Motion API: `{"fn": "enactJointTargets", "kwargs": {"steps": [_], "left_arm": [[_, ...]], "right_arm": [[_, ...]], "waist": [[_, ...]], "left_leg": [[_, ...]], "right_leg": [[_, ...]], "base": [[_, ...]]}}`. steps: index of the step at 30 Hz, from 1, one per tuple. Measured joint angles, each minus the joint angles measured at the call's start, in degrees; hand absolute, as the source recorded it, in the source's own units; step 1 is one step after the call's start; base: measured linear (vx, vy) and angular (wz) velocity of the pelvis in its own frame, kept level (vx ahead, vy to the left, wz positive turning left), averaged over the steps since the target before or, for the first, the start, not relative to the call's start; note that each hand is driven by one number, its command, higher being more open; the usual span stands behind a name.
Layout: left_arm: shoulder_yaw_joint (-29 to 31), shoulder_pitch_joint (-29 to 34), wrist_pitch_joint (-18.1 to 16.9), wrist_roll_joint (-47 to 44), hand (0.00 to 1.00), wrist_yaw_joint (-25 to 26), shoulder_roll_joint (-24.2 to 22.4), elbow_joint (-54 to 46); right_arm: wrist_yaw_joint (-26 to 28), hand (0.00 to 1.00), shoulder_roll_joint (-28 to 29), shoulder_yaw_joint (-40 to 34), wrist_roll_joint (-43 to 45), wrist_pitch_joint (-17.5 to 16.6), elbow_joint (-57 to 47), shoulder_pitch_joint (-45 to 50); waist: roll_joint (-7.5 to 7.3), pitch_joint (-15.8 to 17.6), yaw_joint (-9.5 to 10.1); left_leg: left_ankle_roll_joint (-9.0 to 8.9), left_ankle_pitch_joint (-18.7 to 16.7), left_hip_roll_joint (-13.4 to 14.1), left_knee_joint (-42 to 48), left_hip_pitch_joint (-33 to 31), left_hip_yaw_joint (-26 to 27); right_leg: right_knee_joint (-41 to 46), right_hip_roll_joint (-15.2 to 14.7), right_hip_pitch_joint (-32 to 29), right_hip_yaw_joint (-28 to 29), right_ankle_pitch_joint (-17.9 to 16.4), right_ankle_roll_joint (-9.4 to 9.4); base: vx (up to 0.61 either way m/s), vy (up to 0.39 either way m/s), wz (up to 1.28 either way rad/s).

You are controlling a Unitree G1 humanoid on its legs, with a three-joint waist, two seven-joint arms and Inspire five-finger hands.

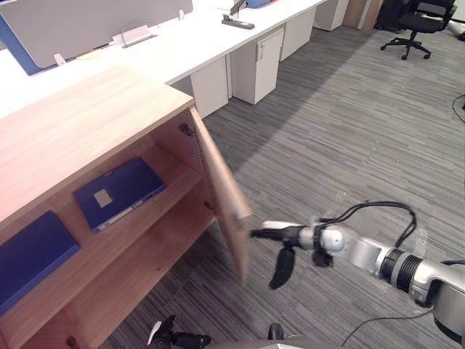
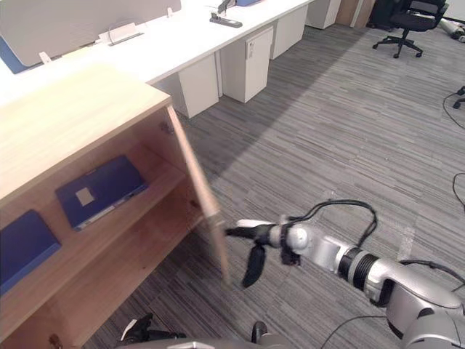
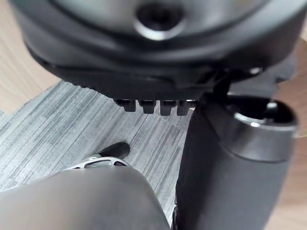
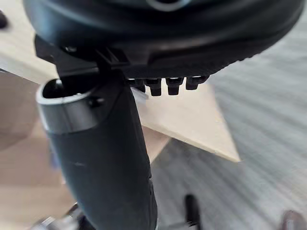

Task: Walk over to the cabinet, pick up the folder, carry it to the office cabinet, place the folder inside the office cabinet, then close the office cabinet door

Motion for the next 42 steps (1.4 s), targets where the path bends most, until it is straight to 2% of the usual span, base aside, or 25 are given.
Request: {"fn": "enactJointTargets", "kwargs": {"steps": [2,5,7,10,12,14,15,16,17,18,20,22,23,26,28,32,33,35,36,37,38,39,40,41,42], "left_arm": [[0.0,-0.1,0.0,0.0,1.0,0.0,-0.1,-0.1],[2.3,0.3,0.0,-0.2,1.0,0.0,0.4,-0.1],[2.5,0.5,0.0,-0.2,1.0,0.1,1.0,-0.2],[4.4,0.5,0.0,-0.2,1.0,0.4,0.4,-0.5],[4.6,0.6,0.0,-0.3,1.0,0.6,0.3,-1.2],[5.1,0.6,0.0,-1.1,1.0,1.2,-0.3,-1.4],[5.2,0.6,0.0,-1.3,1.0,1.5,-0.5,-1.4],[5.8,0.7,0.0,-1.4,1.0,2.1,-1.2,-1.8],[6.1,0.5,0.1,-1.4,1.0,2.6,-1.8,-2.0],[6.1,0.5,0.1,-1.4,1.0,2.9,-1.9,-2.3],[5.4,0.3,0.3,-1.6,1.0,3.5,-1.1,-2.8],[1.6,-1.3,1.3,-1.5,1.0,3.3,0.2,-2.8],[-0.1,-2.0,1.4,-1.3,1.0,3.2,0.4,-2.6],[0.2,-1.9,2.1,-1.3,1.0,3.2,0.0,-2.4],[0.3,-1.4,2.0,-1.6,1.0,4.0,-0.7,-3.6],[2.0,-0.4,2.0,-3.8,1.0,4.2,-0.2,-4.7],[2.0,-0.1,2.1,-4.1,1.0,4.2,-0.2,-4.7],[2.0,0.0,2.1,-4.8,1.0,4.2,0.5,-6.2],[1.9,-0.3,2.0,-4.9,1.0,4.2,0.4,-7.0],[1.6,-0.2,1.8,-5.3,1.0,4.5,0.2,-8.9],[1.0,0.5,1.6,-5.4,1.0,4.5,-0.6,-9.9],[-0.6,0.9,1.4,-5.3,1.0,4.3,-0.7,-10.2],[-3.1,0.1,0.6,-5.4,1.0,3.8,-0.8,-10.2],[-3.3,-1.7,0.0,-5.5,1.0,3.1,-1.5,-10.3],[-3.2,-1.3,0.0,-6.0,1.0,2.7,-2.2,-10.2]], "right_arm": [[1.1,1.0,0.1,-2.1,0.8,-2.7,-5.0,1.1],[1.2,1.0,1.4,-7.9,2.3,-5.4,-8.9,5.6],[0.3,1.0,3.8,-11.3,2.3,-5.3,-6.9,10.0],[-0.9,1.0,8.6,-11.2,1.9,-4.0,-1.0,13.4],[-2.0,1.0,12.7,-10.5,0.3,-3.0,4.4,15.8],[-3.0,1.0,18.8,-8.9,-5.2,-1.3,12.6,17.9],[-3.4,1.0,20.5,-9.0,-6.4,-1.1,14.7,18.5],[-4.4,1.0,23.5,-9.4,-8.7,-0.8,18.6,19.7],[-5.4,1.0,26.2,-11.2,-10.3,-0.6,22.5,21.3],[-5.9,1.0,27.8,-12.6,-11.5,-0.6,24.6,22.0],[-8.7,1.0,34.2,-22.1,-13.9,-0.4,30.9,24.9],[-12.3,1.0,36.7,-32.4,-16.0,-0.4,34.8,27.4],[-15.3,1.0,38.4,-40.7,-16.5,0.2,40.5,28.6],[-22.4,1.0,39.0,-54.8,-16.0,2.6,53.2,30.3],[-25.8,1.0,37.8,-62.5,-12.9,5.1,59.2,32.4],[-29.0,1.0,38.4,-70.1,-11.4,5.6,60.4,36.1],[-29.2,1.0,38.7,-71.9,-11.4,5.6,60.3,36.7],[-29.5,1.0,40.9,-79.8,-11.3,5.2,59.5,38.7],[-29.5,1.0,41.2,-81.5,-11.3,5.2,59.4,39.2],[-29.5,1.0,41.4,-85.6,-10.5,5.2,59.3,39.8],[-29.5,1.0,40.9,-87.0,-9.2,5.3,59.0,40.2],[-29.5,1.0,40.0,-87.9,-8.8,5.2,58.6,40.4],[-29.6,1.0,40.2,-89.0,-8.4,5.1,58.7,40.9],[-29.6,1.0,41.6,-90.1,-6.8,4.8,59.6,40.4],[-29.7,1.0,42.1,-90.8,-6.7,4.6,59.7,40.2]], "waist": [[-0.16,-0.1,0.87],[-1.96,-1.2,1.82],[-3.17,-2.0,2.47],[-3.44,-2.2,2.86],[-3.74,-2.1,3.18],[-4.47,-2.0,4.19],[-4.39,-2.0,4.29],[-3.9,-2.3,4.3],[-3.14,-2.6,4.26],[-2.47,-2.6,4.56],[-1.8,-2.2,4.3],[-2.42,-0.9,2.99],[-3.22,-0.2,2.48],[-3.65,-0.4,3.82],[-3.22,-0.7,3.43],[-4.81,-0.6,4.35],[-4.89,-0.5,4.42],[-6.12,0.8,2.62],[-6.12,1.0,1.96],[-4.81,1.4,1.78],[-3.02,1.3,1.96],[-1.23,1.1,1.43],[-0.99,0.8,0.16],[-3.62,1.3,-0.9],[-4.11,1.4,-0.41]], "left_leg": [[0.01,0.0,0.0,0.0,0.0,-0.1],[0.01,0.0,-0.5,0.0,-0.1,-0.8],[0.01,0.0,-1.2,0.0,0.0,-1.1],[0.31,-0.2,-3.0,0.1,0.2,-2.2],[1.26,-1.3,-5.7,1.5,0.0,-5.1],[2.47,-2.4,-11.9,3.1,-0.1,-10.5],[2.82,-2.7,-13.2,3.4,-0.4,-12.5],[3.35,-2.7,-15.1,3.7,-1.6,-17.3],[4.04,-2.4,-16.6,4.0,-2.8,-23.5],[4.17,-2.4,-16.6,4.1,-3.2,-26.3],[4.84,-1.8,-17.7,5.0,-7.3,-38.8],[4.91,-1.7,-20.1,5.3,-9.8,-49.5],[3.63,-1.2,-21.2,4.2,-10.3,-53.7],[2.52,-1.7,-26.0,17.1,-12.8,-50.5],[1.69,-3.4,-24.6,14.0,-12.7,-49.9],[1.82,3.6,-23.1,3.7,-11.9,-55.5],[3.2,3.3,-22.9,2.5,-11.6,-54.8],[11.22,-1.8,-21.1,5.5,-13.7,-35.9],[12.38,-3.7,-20.7,10.4,-16.7,-30.0],[12.62,-5.9,-18.2,24.0,-22.0,-18.8],[13.19,-5.4,-16.2,31.2,-23.4,-13.8],[12.42,-5.6,-15.9,30.5,-23.1,-12.4],[10.24,-3.1,-18.3,21.4,-20.9,-16.0],[11.38,-6.0,-19.0,22.3,-20.1,-11.0],[10.68,-9.2,-17.6,27.2,-19.6,-7.8]], "right_leg": [[0.6,-0.1,-0.1,-0.1,-0.4,0.03],[1.0,-0.7,-0.1,-0.2,-0.7,0.35],[1.6,-1.5,0.2,-0.7,-1.1,0.85],[4.4,-3.9,0.1,-1.9,-2.7,1.92],[11.8,-8.1,-1.4,-3.7,-6.8,3.19],[22.3,-16.6,-1.5,-6.7,-13.0,5.13],[24.0,-18.2,-1.0,-7.2,-13.8,4.68],[26.9,-19.6,-1.0,-5.2,-14.3,2.7],[30.0,-18.6,-1.8,0.2,-13.7,-1.33],[31.3,-16.9,-2.6,4.6,-13.7,-2.61],[27.8,-6.1,-2.4,25.1,-19.4,-0.13],[20.1,-1.8,0.4,32.8,-20.1,1.73],[18.9,-2.2,1.8,28.4,-18.4,1.91],[17.1,-5.4,3.7,19.7,-18.1,1.7],[15.5,-5.3,4.3,13.3,-17.7,1.6],[10.0,-4.2,6.5,7.2,-15.6,1.31],[10.0,-4.5,7.1,6.3,-15.6,1.3],[8.6,-6.9,10.2,1.1,-15.6,1.2],[8.3,-7.3,10.9,-1.2,-15.6,1.15],[9.4,-7.4,11.3,-4.7,-15.9,0.91],[11.0,-6.2,11.7,-6.3,-16.4,0.93],[12.9,-4.9,11.8,-7.1,-17.0,0.49],[10.3,-3.6,10.5,-4.1,-18.5,-2.0],[6.7,-5.7,10.4,-5.5,-15.3,0.56],[6.7,-6.5,10.5,-6.4,-14.9,0.83]], "base": [[0.04,-0.036,0.06],[0.05,0.029,0.06],[0.02,0.052,0.13],[-0.04,0.1,0.32],[-0.05,0.107,0.7],[-0.06,0.046,1.25],[-0.08,0.035,1.74],[-0.05,0.034,2.05],[-0.04,0.03,2.13],[-0.02,-0.016,2.17],[-0.06,-0.152,2.38],[-0.19,-0.304,3.08],[-0.26,-0.345,3.04],[-0.22,-0.241,1.9],[-0.07,-0.141,1.48],[0.0,-0.12,0.91],[0.0,-0.047,0.79],[0.0,-0.026,1.17],[0.0,-0.007,1.37],[0.05,0.01,0.98],[0.08,-0.008,1.06],[0.08,-0.013,1.5],[-0.05,-0.033,2.38],[-0.06,-0.005,2.06],[-0.02,0.007,1.33]]}}
